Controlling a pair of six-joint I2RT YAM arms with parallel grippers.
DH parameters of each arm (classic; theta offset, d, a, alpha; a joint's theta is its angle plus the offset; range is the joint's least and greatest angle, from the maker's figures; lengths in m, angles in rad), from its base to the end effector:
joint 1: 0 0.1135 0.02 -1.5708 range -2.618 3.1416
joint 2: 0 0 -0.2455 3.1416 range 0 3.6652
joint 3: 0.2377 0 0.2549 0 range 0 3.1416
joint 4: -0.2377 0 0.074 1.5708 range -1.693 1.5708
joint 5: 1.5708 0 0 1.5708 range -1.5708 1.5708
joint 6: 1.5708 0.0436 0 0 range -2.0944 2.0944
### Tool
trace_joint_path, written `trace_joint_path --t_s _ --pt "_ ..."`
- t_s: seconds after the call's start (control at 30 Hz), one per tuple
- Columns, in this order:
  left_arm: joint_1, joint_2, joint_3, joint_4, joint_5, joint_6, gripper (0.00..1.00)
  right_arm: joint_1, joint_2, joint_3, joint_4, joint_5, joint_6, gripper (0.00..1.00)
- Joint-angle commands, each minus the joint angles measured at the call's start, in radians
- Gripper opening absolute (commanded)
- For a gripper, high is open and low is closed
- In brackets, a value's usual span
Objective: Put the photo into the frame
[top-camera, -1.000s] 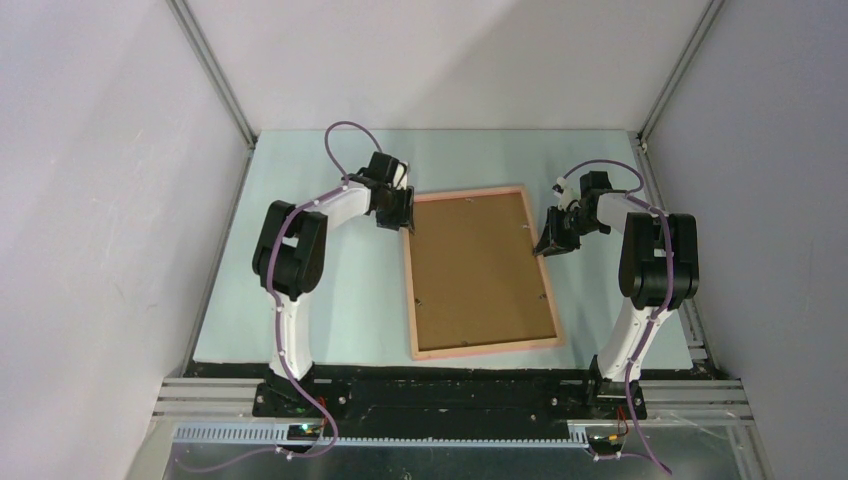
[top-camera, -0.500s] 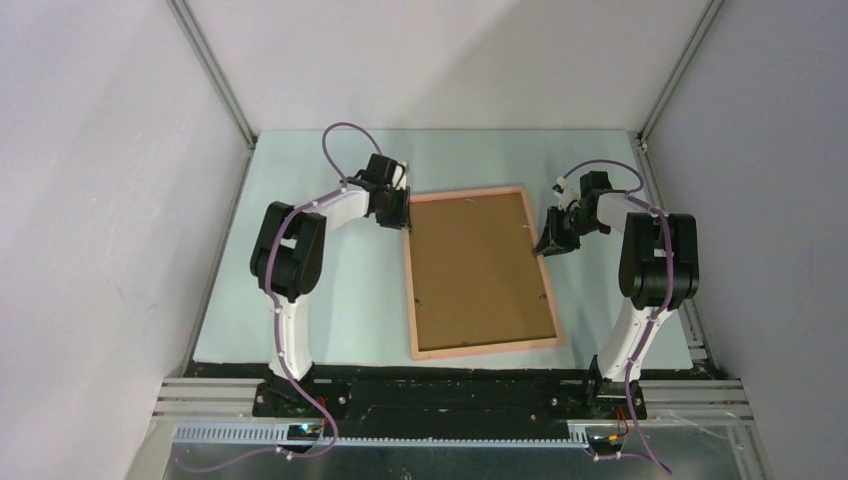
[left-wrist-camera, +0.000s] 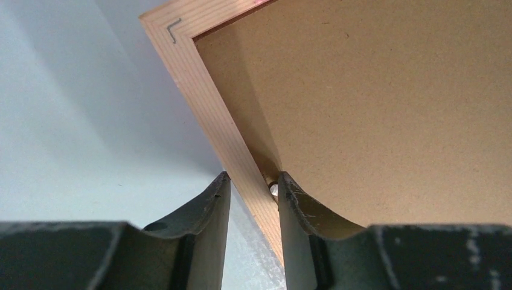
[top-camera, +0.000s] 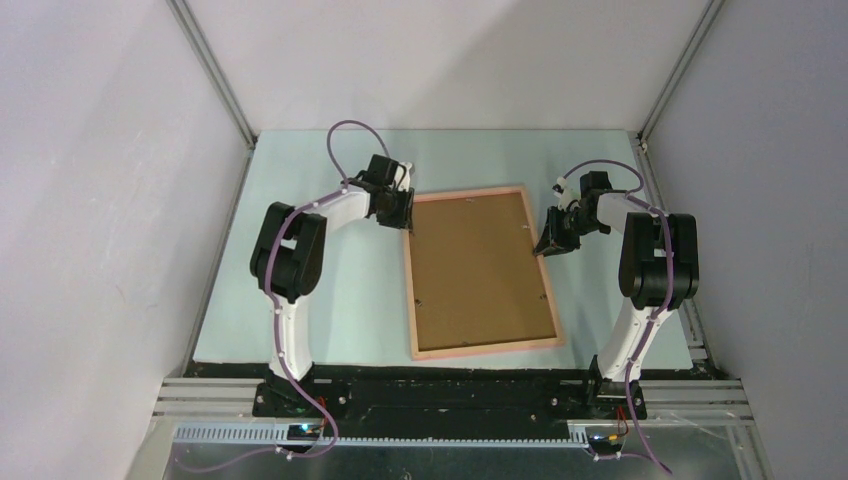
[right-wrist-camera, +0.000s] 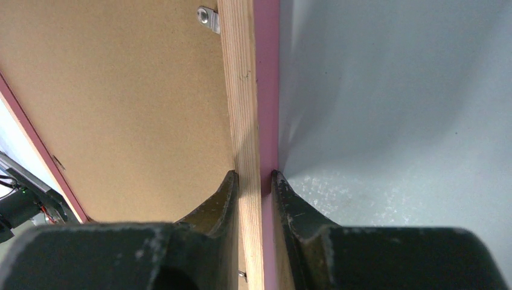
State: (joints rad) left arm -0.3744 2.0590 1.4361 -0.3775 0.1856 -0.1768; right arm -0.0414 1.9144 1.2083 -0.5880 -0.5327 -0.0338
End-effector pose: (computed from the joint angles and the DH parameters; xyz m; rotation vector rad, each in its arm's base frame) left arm 0.4014 -0.1664 0.1362 0.3280 2.5880 -0.4416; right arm 0.3612 0.0072 0.1223 -0.0942 2.7567 0.7370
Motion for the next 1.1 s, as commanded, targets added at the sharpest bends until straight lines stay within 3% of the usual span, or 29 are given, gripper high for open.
trace_joint_path --t_s 0.0,0.5,0.7,1.07 --pt "-0.046 -0.022 -0.033 -0.119 -0.006 0.089 0.36 -0.012 0.022 -0.018 -0.022 0.021 0.005 0.00" --pt "-0.058 -0.030 -0.017 -0.183 0.043 0.168 0.25 -0.014 0.023 -0.018 -0.019 0.015 0.005 0.00" --pt "-0.064 -0.012 0.030 -0.239 0.135 0.283 0.25 -0.014 0.025 -0.018 -0.019 0.012 0.005 0.00" --pt "-0.116 0.008 0.064 -0.313 0.134 0.396 0.25 -0.017 0.026 -0.018 -0.017 0.005 0.005 0.00"
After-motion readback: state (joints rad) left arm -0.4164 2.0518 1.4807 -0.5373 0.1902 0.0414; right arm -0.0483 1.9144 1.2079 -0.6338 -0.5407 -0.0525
